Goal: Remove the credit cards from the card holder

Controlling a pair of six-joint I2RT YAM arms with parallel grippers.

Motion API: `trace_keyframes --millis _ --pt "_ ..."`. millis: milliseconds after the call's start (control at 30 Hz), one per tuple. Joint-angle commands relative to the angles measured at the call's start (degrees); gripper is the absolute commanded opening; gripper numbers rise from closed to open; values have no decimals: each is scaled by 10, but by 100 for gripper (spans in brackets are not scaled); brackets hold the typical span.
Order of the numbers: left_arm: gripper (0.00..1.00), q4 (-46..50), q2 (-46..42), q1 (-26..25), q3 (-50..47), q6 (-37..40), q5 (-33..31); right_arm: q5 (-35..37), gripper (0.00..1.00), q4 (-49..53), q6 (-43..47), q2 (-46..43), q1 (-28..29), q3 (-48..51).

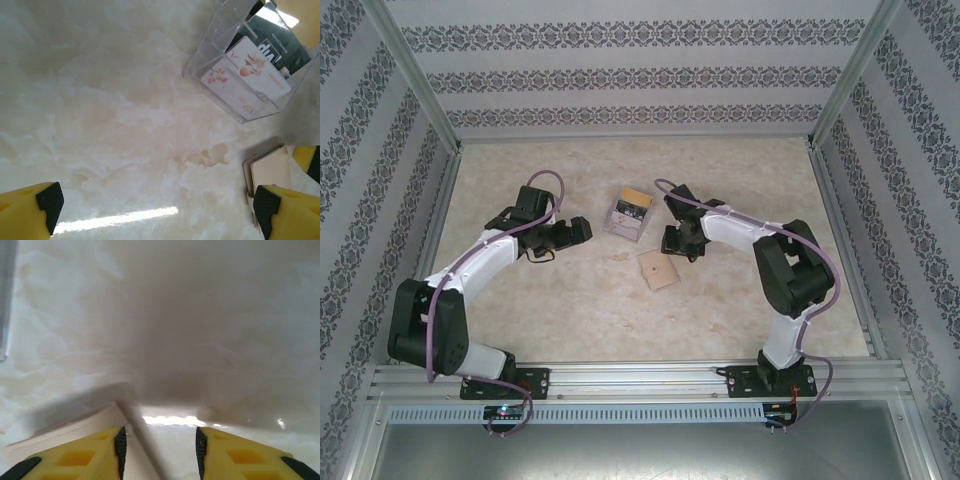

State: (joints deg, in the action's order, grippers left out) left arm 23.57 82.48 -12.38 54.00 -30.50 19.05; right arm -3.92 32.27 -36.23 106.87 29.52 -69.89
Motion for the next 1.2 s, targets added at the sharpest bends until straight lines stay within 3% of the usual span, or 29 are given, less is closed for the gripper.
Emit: trace_keyframes --millis 0,167,467,667,967,1167 --pt "99 8 14 -5 26 3 -22 34 47 55 23 33 23 -47" --pt "99 17 35 -5 39 14 -43 70 52 103 43 76 55 -98" --pt "99 31 27 -5 26 22 -71 -89 52 52 56 81 101 -107" --pt "100 29 13 -5 14 25 -58 -114 52 44 35 68 137 -90" --pt "95 15 16 -7 7 23 17 -3 60 43 -83 -93 129 44" --pt "88 9 36 -35 6 18 82 1 59 -8 -216 -191 130 184"
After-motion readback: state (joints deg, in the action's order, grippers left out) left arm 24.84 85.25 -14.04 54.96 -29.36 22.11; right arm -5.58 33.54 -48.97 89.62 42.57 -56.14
